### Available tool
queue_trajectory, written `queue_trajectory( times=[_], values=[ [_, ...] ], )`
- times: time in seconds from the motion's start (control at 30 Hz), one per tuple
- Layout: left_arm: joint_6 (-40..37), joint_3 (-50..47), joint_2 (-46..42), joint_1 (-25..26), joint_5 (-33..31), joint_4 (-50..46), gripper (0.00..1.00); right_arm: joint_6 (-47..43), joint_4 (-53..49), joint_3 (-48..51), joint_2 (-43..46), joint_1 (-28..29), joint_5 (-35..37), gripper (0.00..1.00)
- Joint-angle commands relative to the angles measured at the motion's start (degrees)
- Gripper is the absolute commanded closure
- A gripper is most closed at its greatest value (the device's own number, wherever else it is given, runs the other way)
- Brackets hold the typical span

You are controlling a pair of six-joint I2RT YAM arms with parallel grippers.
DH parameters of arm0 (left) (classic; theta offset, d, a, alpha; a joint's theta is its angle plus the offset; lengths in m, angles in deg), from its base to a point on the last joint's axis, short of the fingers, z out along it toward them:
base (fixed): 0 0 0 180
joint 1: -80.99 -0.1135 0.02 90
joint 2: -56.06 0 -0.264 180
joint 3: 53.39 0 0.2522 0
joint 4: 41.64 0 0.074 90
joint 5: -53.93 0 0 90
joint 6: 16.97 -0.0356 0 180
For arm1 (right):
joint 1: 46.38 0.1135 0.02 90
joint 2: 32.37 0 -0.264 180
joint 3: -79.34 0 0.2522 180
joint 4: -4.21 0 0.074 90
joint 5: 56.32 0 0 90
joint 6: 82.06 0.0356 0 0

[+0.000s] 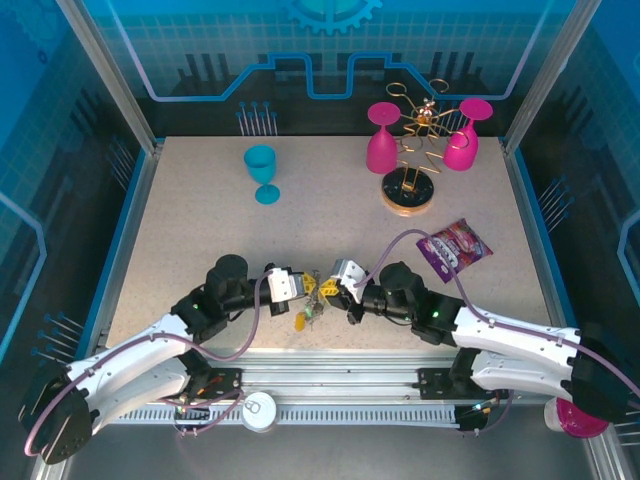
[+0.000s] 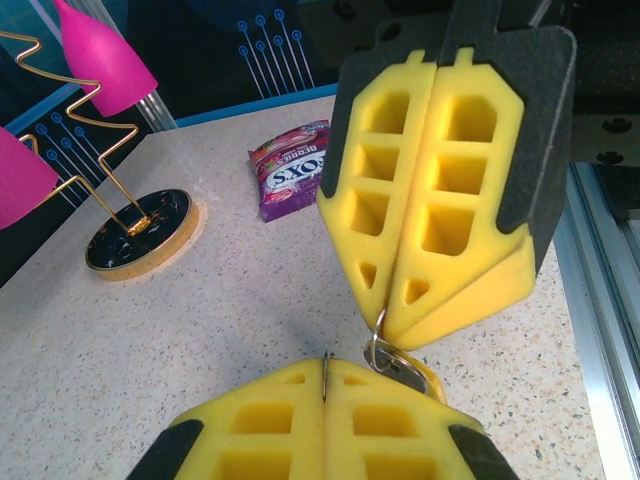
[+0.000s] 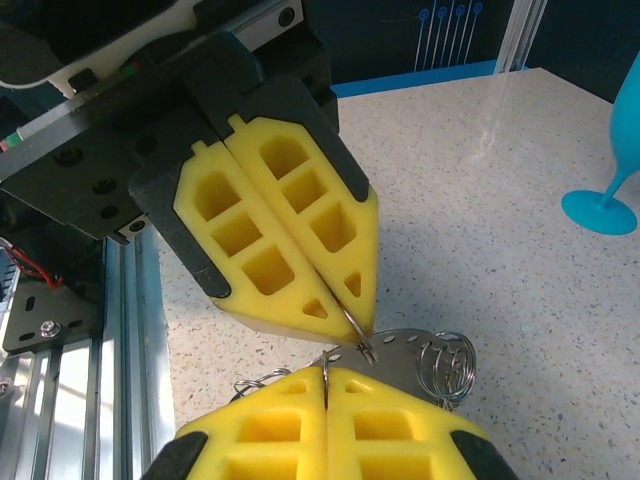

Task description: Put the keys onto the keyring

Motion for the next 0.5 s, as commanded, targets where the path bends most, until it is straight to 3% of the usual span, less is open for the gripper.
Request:
queue_trajectory(
  times=[0.0,0.47],
  values=[
    [-1.28,-0.80,-0.94,0.43,2.44,2.92,1.00,-0.80,2.36,0.63,0.28,-0.45,-0.45,1.00],
    [-1.20,-0.97,-1.17,0.54,2.08,3.12,1.00,1.82,4.21,-0.08,-1.89,-0.45,3.91,1.00]
  ],
)
